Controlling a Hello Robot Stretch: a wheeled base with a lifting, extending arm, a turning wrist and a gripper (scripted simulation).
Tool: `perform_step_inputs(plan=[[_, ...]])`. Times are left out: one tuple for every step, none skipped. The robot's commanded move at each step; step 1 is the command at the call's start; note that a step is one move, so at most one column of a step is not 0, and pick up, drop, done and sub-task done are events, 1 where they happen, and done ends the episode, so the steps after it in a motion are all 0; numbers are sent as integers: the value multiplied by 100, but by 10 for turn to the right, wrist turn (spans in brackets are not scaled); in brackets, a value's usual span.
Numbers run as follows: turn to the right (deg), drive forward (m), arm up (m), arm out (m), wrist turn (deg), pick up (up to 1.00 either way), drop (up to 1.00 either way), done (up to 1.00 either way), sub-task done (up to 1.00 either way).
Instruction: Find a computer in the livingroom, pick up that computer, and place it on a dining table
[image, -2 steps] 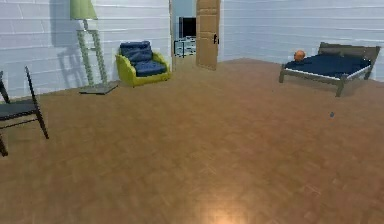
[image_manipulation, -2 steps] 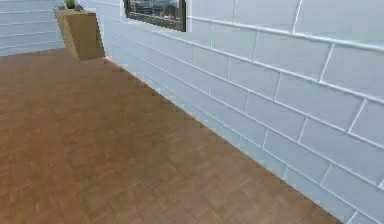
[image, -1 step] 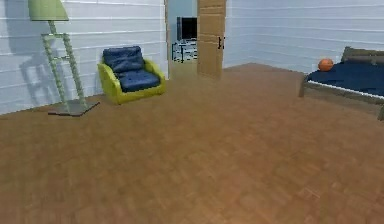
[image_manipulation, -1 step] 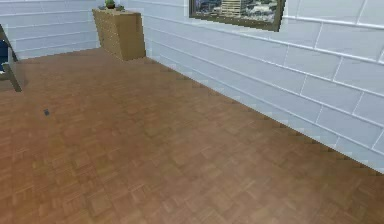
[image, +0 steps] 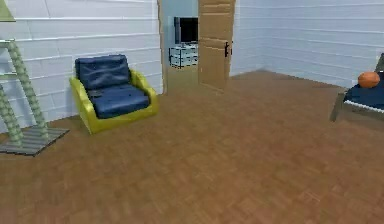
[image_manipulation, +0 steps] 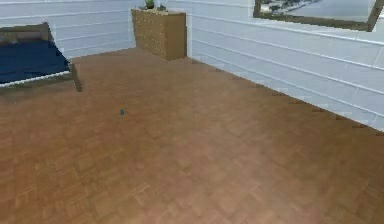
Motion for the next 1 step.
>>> perform_step_inputs(plan=[[0, 100, 0, 0, 0, 0, 0, 0, 0]])
